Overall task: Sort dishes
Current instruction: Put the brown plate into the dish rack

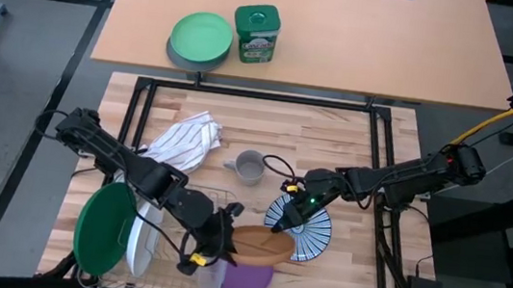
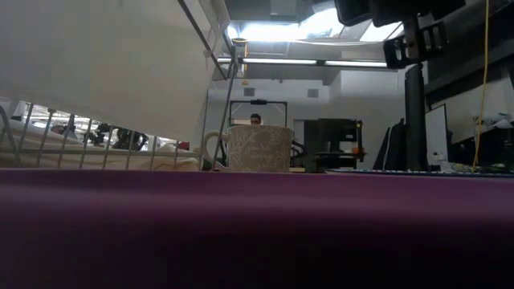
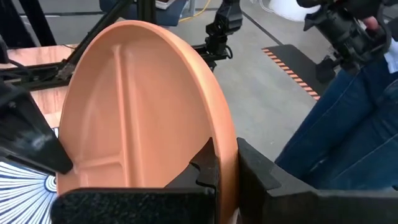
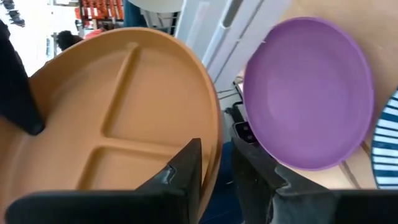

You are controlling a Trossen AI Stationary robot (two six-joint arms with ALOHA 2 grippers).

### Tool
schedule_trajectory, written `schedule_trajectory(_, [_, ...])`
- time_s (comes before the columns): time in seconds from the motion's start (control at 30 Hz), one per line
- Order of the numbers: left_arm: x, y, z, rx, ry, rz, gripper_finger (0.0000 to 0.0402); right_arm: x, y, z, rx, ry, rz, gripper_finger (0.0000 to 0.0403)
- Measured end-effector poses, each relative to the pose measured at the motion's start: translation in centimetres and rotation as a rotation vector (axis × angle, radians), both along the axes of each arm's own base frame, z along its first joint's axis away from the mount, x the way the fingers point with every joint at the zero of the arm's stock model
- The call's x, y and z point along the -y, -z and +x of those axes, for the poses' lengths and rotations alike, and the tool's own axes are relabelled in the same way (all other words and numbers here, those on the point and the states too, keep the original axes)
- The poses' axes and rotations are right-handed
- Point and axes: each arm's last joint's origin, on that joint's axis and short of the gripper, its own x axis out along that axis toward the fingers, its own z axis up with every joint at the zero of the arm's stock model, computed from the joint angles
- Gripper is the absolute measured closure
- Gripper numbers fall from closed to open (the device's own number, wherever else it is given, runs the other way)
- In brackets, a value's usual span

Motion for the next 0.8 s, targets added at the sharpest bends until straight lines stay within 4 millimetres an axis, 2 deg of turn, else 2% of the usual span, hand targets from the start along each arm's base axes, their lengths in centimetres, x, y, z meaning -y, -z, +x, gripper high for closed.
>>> schedule_trajectory(0.47, [0.5,0.1,-0.6,-0.043,0.023,-0.012,0.0386,-0.3,-0.6,0.1,0.058,-0.071,0.058,0.0317])
schedule_trajectory(0.8, [2.6,-0.2,-1.7,-0.06,0.052,-0.089,0.0386,-0.4,-0.8,0.1,0.219,-0.171,-0.064,0.0317])
